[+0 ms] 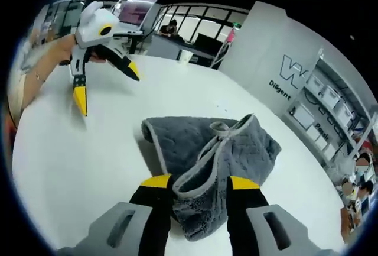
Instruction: Open the folded towel by lifting each exposed corner and separating the folded layers until the towel lies flat within the target outline without major curled edges
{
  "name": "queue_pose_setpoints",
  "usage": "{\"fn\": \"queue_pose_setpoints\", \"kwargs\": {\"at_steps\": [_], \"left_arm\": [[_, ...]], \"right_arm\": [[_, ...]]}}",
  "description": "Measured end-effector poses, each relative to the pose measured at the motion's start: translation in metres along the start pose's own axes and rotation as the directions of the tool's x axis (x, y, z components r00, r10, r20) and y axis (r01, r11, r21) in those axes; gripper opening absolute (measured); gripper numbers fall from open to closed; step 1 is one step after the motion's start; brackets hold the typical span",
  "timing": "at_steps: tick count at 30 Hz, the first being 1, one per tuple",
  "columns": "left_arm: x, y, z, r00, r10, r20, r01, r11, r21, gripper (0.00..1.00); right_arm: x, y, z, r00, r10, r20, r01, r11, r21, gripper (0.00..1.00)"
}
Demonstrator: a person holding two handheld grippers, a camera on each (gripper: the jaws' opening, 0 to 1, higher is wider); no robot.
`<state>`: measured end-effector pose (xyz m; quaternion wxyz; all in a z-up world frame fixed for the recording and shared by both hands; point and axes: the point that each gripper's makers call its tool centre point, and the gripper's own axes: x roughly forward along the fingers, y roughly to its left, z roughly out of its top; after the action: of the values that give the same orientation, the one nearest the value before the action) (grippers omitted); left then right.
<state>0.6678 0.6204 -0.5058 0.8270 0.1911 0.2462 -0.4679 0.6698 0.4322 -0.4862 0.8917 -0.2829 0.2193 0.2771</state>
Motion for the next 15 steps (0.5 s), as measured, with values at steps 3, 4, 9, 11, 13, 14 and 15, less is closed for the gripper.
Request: {"fn": "queue_pose_setpoints", "kwargs": {"at_steps": [3,4,9,11,13,14,15], "left_arm": [[-0.0006,0.0003,0.0003,1.000,0.004,-0.001,-0.004,1.000,0.004,0.94],[-0.0006,0.0002,0.0004,1.000,0.004,0.000,-0.004,1.000,0.004,0.94],[-0.0006,0.0000,-0.0023,1.000,0.004,-0.015,-0.004,1.000,0.012,0.94],[-0.0008,-0.0003,-0.0010,1.000,0.003,-0.009,-0.003,1.000,0.011,0.94],[-0.0009,-0.0007,-0.0004,1.000,0.001,-0.006,-0.001,1.000,0.011,0.94],[-0.0009,-0.0008,-0.0007,1.000,0.001,-0.008,-0.001,1.000,0.011,0.94],[-0.0007,-0.0006,-0.0016,1.000,0.002,-0.013,-0.002,1.000,0.013,0.94]], "right_arm": [[0.0058,0.0021,-0.0041,1.000,0.000,-0.016,0.000,1.000,-0.002,0.24],[0.0071,0.0022,-0.0063,1.000,-0.004,-0.026,0.003,1.000,-0.008,0.23],[0.0083,0.0030,-0.0066,1.000,-0.004,-0.020,0.004,1.000,-0.005,0.13],[0.0082,0.0013,-0.0080,1.000,-0.014,-0.025,0.014,1.000,-0.014,0.09],[0.0080,0.0004,-0.0082,1.000,-0.018,-0.021,0.018,1.000,-0.017,0.06],[0.0077,0.0003,-0.0082,1.000,-0.017,-0.019,0.017,1.000,-0.016,0.05],[0.0075,0.0001,-0.0080,1.000,-0.018,-0.016,0.018,1.000,-0.015,0.04]]}}
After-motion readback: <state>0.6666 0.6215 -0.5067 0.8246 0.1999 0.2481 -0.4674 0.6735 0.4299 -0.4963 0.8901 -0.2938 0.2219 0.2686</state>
